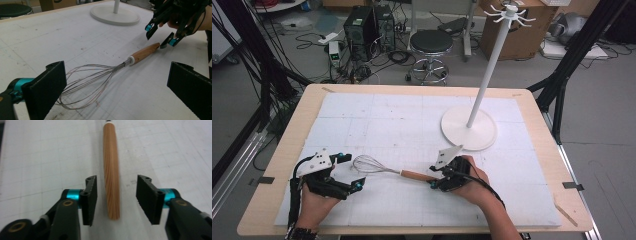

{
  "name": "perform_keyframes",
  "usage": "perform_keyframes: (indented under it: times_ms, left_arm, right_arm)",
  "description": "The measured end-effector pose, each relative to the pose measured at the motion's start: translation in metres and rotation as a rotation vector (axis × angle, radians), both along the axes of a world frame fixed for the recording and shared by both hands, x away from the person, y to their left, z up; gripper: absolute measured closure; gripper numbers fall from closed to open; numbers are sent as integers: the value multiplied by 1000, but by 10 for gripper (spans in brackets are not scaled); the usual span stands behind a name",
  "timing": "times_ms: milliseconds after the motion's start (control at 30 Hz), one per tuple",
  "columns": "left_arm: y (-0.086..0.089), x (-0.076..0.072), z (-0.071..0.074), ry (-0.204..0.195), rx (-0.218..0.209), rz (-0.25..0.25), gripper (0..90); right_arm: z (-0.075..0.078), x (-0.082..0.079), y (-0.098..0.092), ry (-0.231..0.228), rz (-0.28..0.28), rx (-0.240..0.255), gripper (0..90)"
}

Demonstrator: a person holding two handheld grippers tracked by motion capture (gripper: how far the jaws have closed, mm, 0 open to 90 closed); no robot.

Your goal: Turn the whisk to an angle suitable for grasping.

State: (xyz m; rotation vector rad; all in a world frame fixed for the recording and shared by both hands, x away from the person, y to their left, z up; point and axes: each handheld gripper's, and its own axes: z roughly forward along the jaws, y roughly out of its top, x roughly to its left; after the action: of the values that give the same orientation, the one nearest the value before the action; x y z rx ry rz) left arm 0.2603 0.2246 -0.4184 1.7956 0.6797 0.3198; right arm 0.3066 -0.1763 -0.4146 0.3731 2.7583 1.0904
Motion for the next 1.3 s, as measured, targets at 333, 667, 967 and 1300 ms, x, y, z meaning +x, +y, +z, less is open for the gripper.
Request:
perform_keyframes:
  times_ms: [333,667,967,1300]
  left_arm:
    - [-2,0,0,1,-3,-9,29]
    - [-2,-1,0,-1,6,-10,29]
    - [-7,3,-1,-9,12,-36,29]
    - [-4,6,-2,-13,6,-38,29]
  right_arm:
    - [9,-14,-46,5,-98,142,390]
    - [8,-39,-100,-37,-230,269,277]
    - [-1,-46,-129,-52,-326,355,147]
    - [-3,-45,-128,-78,-350,385,10]
